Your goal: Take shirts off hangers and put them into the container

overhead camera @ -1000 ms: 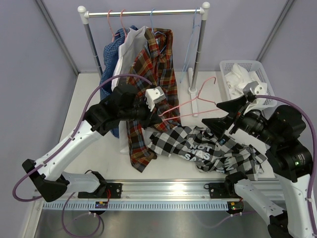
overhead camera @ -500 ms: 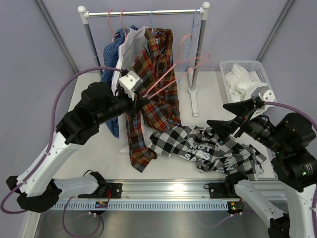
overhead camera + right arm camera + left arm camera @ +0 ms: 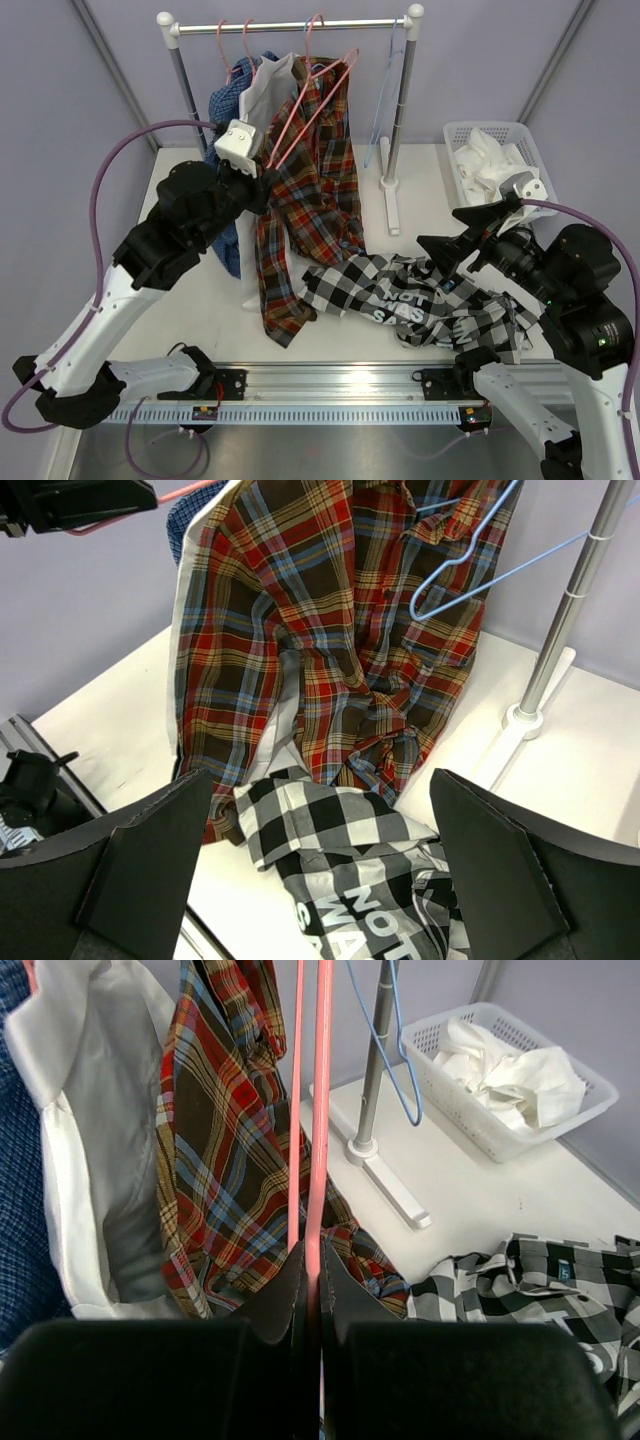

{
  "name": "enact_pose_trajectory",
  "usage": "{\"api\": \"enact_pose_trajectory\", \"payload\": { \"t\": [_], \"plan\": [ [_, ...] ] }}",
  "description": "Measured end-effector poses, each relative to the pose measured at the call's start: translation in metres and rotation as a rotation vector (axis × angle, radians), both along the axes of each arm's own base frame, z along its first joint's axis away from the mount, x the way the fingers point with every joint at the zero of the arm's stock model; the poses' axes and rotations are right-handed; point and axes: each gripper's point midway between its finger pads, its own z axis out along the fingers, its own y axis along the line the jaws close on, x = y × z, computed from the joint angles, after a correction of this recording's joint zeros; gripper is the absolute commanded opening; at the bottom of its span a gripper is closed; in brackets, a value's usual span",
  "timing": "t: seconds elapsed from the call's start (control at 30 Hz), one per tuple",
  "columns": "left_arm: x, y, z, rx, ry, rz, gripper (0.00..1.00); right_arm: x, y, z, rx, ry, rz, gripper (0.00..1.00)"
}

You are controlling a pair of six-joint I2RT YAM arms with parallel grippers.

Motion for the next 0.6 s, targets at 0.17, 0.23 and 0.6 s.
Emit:
{"api": "enact_pose_trajectory", "payload": {
  "t": [0.17, 0.23, 0.6],
  "plan": [
    [0.021, -0.019, -0.021, 0.039, 0.061, 0.008, 0.0, 0.006, -0.001, -0.01, -0.007, 0.02, -0.016, 0.99],
    [0.031, -0.027, -0.024, 0.047, 0.075, 0.015, 0.0, 0.007, 0.0, -0.013, -0.008, 0.028, -0.017, 1.0],
    [0.098, -0.061, -0.038, 0.055, 0.113, 0.099, 0.0, 0.009, 0.002, -0.036, 0.004, 0.09, -0.02, 0.99]
  ]
}}
